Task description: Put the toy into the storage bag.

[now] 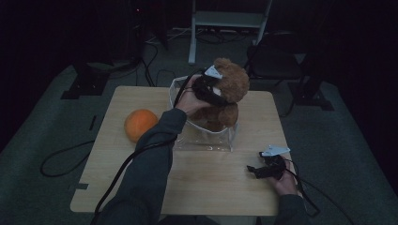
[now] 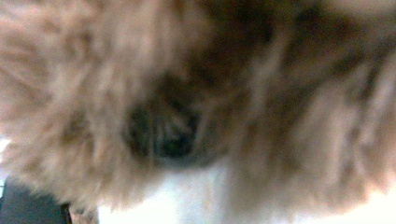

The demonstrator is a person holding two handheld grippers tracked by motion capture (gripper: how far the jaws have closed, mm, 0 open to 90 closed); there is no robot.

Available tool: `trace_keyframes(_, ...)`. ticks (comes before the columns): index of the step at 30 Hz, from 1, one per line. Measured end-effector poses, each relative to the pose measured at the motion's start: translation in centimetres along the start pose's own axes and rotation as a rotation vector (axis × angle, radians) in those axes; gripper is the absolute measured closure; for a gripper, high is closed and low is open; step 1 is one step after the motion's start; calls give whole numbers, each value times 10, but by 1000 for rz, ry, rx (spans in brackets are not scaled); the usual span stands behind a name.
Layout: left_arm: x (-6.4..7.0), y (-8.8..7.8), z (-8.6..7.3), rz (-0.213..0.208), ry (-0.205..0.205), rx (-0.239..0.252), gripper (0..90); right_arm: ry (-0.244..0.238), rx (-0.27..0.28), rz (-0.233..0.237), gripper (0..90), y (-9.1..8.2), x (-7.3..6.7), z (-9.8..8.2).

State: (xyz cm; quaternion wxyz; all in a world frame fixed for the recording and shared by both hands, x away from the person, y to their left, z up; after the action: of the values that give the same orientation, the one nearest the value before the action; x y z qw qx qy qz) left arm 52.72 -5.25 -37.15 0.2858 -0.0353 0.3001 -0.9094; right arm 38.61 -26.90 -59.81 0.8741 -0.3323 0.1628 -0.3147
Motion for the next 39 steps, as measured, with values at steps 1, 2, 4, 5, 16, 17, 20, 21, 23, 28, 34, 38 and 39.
trace_keyframes(1, 0, 0, 0, 2, 0, -2, 120, 0, 0, 0, 117, 0, 0, 0)
trace_keyframes(2, 0, 0, 0, 1, 5, -6, 120, 0, 0, 0, 116, 0, 0, 0)
trace_keyframes(4, 0, -1, 0, 7, 12, -14, 120, 0, 0, 0, 116, 0, 0, 0)
trace_keyframes(5, 0, -1, 0, 8, 15, -18, 121, 0, 0, 0, 117, 0, 0, 0)
trace_keyframes(16, -2, 2, -4, 128, 88, -50, 119, 0, 0, 0, 116, 0, 0, 0)
trace_keyframes(17, -2, 2, -4, 136, 94, -47, 120, 0, 0, 0, 117, 0, 0, 0)
trace_keyframes(20, 0, 2, -3, 150, 115, -37, 120, 0, 0, 0, 117, 0, 0, 0)
trace_keyframes(21, 0, 1, -3, 145, 117, -36, 120, 0, 0, 0, 116, 0, 0, 0)
trace_keyframes(23, 2, 0, -3, 119, 119, -33, 121, 0, 0, 0, 117, 0, 0, 0)
trace_keyframes(28, 4, -1, -4, 64, 112, -44, 133, 0, 0, 0, 117, 0, 0, 0)
trace_keyframes(34, 6, -3, -6, 10, 119, -72, 139, 0, 0, 0, 117, 0, 0, 0)
trace_keyframes(38, 5, -5, -8, -36, 96, -69, 151, 0, 0, 1, 116, 0, 0, 0)
trace_keyframes(39, 5, -6, -8, -47, 95, -72, 151, 0, 0, 1, 117, 0, 0, 0)
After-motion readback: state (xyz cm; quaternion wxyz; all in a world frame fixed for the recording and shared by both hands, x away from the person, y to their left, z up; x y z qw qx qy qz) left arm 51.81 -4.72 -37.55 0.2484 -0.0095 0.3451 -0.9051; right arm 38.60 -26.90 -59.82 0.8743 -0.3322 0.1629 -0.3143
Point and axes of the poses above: each handheld gripper's, and its own axes: y roughly forward along the jaws, z roughly out of its top, x roughly to its right, the point moved 7 cm from there along y, roughly forward along the jaws, and after that the axes turned 6 degrees about z, right-handed, at the moved point
